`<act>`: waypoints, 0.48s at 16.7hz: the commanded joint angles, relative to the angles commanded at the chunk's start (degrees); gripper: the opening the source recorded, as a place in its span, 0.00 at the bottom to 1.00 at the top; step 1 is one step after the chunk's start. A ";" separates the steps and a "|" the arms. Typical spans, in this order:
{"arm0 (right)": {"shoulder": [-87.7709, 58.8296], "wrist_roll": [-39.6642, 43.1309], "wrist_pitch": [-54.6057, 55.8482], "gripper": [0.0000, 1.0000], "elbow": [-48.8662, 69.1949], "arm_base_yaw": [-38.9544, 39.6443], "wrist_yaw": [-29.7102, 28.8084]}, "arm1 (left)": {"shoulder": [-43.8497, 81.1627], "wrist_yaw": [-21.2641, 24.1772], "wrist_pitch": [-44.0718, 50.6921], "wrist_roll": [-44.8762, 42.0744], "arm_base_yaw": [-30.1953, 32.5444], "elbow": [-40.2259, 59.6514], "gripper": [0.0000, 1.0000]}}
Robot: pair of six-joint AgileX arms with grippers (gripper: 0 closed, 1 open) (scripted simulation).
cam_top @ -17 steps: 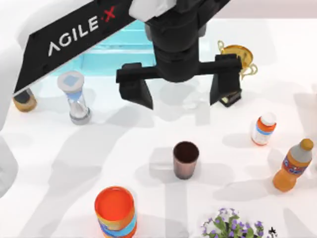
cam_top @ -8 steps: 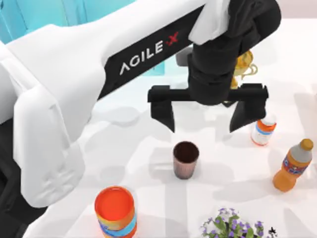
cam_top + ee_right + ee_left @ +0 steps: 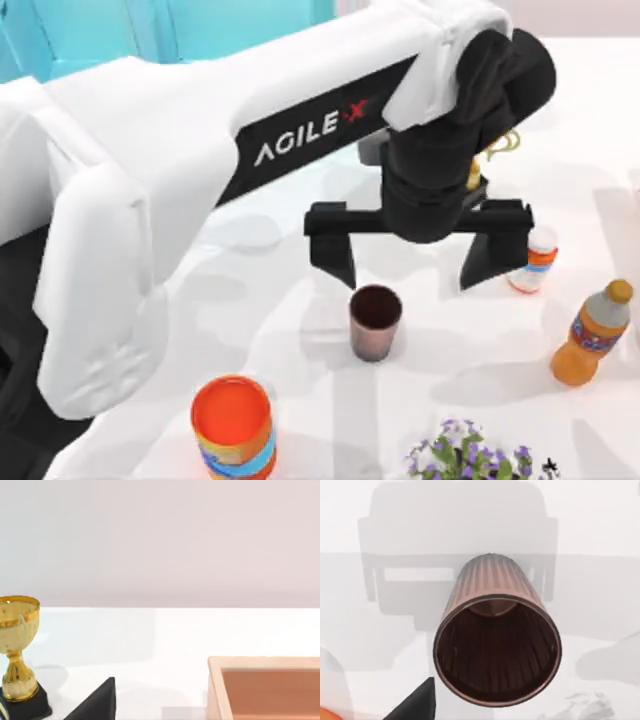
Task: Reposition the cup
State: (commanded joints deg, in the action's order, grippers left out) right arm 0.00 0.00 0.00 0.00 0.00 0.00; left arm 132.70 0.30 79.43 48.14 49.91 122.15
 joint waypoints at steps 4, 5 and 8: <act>0.00 0.00 0.00 1.00 0.00 0.00 0.00 | -0.08 0.00 -10.68 0.06 0.06 -10.78 1.00; 0.00 0.00 0.00 1.00 0.00 0.00 0.00 | -0.06 0.00 -12.35 0.09 0.08 -12.45 1.00; 0.00 0.00 0.00 1.00 0.00 0.00 0.00 | -0.03 0.00 -13.87 0.12 0.11 -13.97 1.00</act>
State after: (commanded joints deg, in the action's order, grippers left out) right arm 0.00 0.00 0.00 0.00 0.00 0.00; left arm 132.67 0.30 65.56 48.26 50.02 108.19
